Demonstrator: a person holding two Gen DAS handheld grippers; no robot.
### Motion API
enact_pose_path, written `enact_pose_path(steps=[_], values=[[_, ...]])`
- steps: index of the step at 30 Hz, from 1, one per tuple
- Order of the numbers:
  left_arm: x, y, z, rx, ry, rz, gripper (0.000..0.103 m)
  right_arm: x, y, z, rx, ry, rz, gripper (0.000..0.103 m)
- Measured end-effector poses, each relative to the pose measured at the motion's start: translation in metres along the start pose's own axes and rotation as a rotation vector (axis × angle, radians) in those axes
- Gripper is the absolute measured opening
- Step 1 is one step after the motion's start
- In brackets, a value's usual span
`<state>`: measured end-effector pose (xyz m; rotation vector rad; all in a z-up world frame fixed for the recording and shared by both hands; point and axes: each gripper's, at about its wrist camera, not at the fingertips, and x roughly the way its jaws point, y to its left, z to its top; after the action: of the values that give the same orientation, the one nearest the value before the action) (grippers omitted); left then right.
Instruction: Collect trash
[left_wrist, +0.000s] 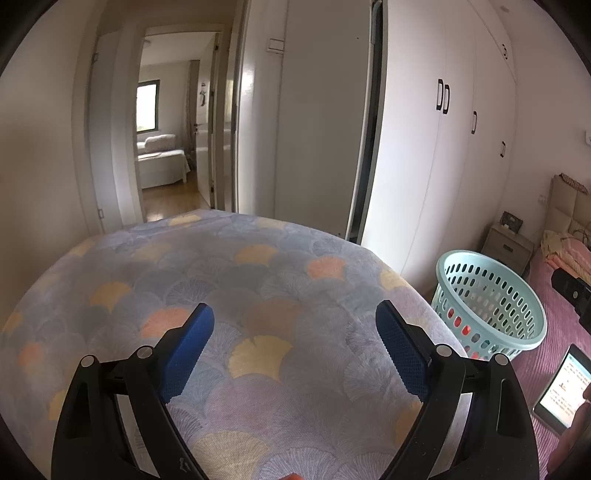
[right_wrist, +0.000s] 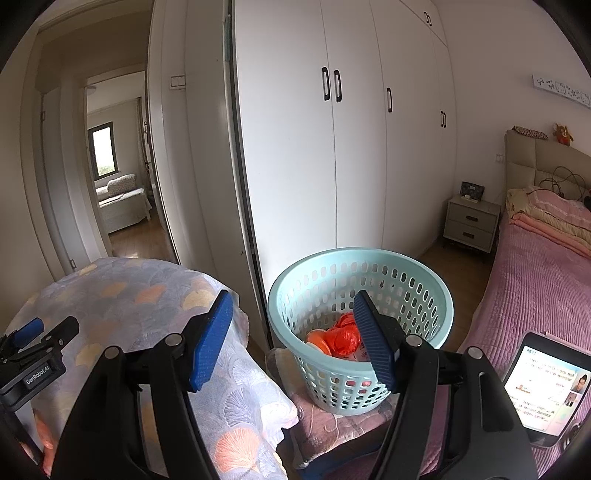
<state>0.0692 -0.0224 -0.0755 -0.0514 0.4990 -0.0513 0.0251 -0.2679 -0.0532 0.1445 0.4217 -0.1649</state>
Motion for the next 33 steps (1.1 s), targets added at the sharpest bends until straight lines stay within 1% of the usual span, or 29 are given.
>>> enact_pose_path(steps=[19,23,26,29,33], values=[[-0.001,0.0,0.001,0.01,0.002,0.001,0.087,0.002,0.0,0.005,0.002,0.004,0.012,0.064],[-0.008,-0.008,0.005,0.043,-0.027,0.017,0.087,0.0,0.001,0.011,0.001,-0.007,0.021,0.064],[-0.011,-0.009,0.009,0.03,-0.013,-0.003,0.087,-0.002,0.005,0.015,-0.007,-0.017,0.023,0.064],[-0.024,-0.003,0.015,0.005,-0.051,0.031,0.087,-0.005,0.009,0.018,-0.029,-0.031,0.019,0.064],[-0.035,0.006,0.023,-0.016,-0.052,0.038,0.087,-0.008,0.013,0.019,-0.028,-0.034,0.041,0.064]])
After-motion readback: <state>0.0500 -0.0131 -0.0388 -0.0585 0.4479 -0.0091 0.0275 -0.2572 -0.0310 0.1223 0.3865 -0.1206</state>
